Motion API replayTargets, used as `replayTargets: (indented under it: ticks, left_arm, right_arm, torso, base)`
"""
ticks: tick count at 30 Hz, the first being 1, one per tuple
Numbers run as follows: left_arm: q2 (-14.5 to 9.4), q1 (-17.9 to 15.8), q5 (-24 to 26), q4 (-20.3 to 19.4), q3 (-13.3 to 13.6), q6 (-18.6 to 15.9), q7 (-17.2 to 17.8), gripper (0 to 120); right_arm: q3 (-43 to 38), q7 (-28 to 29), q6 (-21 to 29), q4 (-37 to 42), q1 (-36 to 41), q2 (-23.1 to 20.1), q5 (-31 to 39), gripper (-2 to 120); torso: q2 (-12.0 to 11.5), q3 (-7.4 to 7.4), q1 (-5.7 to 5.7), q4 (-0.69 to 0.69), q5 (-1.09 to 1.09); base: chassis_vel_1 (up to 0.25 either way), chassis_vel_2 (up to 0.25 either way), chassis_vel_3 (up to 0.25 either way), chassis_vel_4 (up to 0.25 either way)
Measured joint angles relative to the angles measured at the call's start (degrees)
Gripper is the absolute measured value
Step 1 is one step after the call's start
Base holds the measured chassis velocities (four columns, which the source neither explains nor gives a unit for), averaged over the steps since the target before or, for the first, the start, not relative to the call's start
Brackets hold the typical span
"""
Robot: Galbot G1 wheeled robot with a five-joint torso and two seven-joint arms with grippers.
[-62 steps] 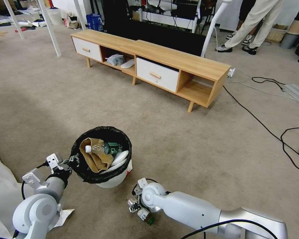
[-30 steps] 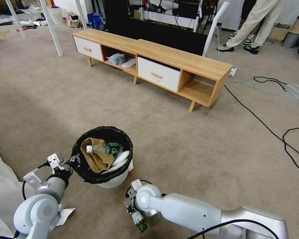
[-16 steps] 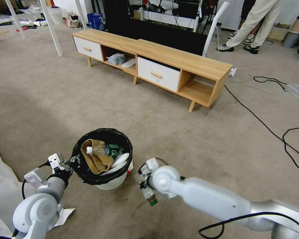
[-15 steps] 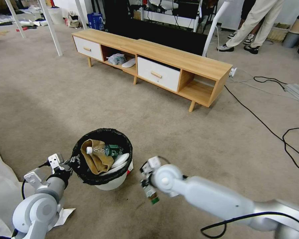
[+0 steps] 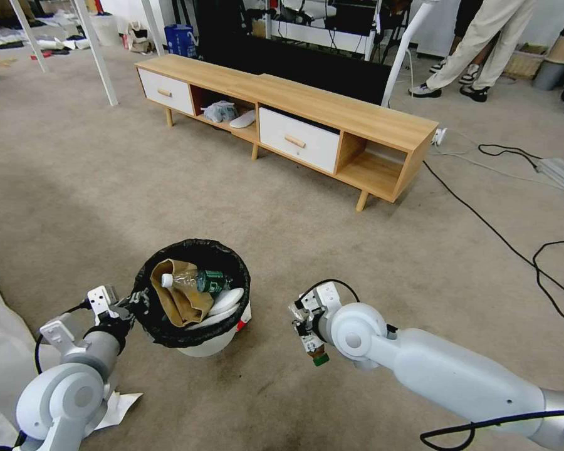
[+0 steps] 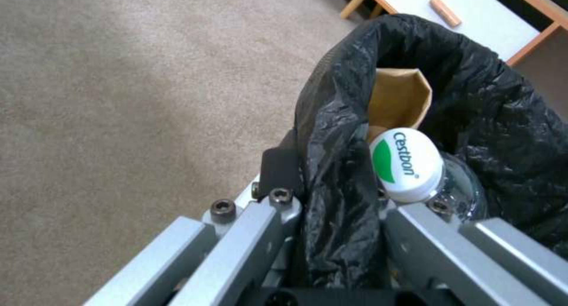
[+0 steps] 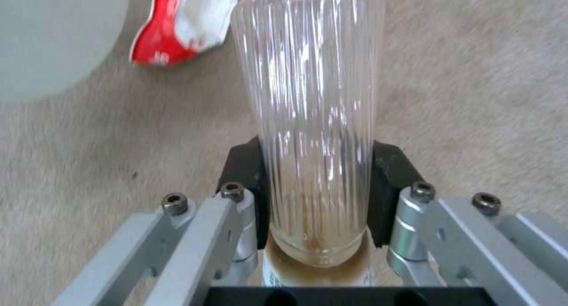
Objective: Pick up the trash bin and place the garbage on the floor into it.
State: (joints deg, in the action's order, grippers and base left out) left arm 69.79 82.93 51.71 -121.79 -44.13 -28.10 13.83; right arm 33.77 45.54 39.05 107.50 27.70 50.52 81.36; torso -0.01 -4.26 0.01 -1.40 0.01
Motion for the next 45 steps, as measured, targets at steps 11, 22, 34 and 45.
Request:
replayTargets:
  ticks: [11, 22, 34, 45]
  left_arm:
    - [-0.34, 3.51, -0.90, -4.46, -0.09, -0.90, -0.05, 0]
    - [1.34, 7.40, -3.69, -7.18, 0.21, -1.16, -1.26, 0]
    - [3.16, 11.60, -7.02, -8.23, 0.57, -0.89, -3.33, 0]
    - [3.79, 12.93, -7.30, -6.86, 4.19, -1.59, -5.58, 0]
  right_arm:
    - [-3.14, -2.99, -1.78, 5.25, -2.22, -1.88, -8.64, 29]
    - [-7.22, -4.65, -2.82, 9.87, -2.44, -4.31, -14.17, 29]
    - [-8.29, -7.80, -3.38, 13.91, -8.04, -5.49, -17.46, 29]
    - [-6.77, -10.61, -4.83, 15.57, -15.51, -2.14, -19.69, 29]
  torso:
    - [0.01, 0.00, 0.00, 0.00, 0.00]
    - [0.01, 0.00, 0.00, 0.00, 0.00]
    - [0.01, 0.00, 0.00, 0.01, 0.00]
    - [0.01, 0.00, 0.00, 0.00, -0.02]
  base:
    - [0.000, 0.000, 0.000, 0.000]
    - [0.000, 0.000, 0.000, 0.000]
    - [0.000, 0.000, 0.000, 0.000]
    - [0.000, 0.000, 0.000, 0.000]
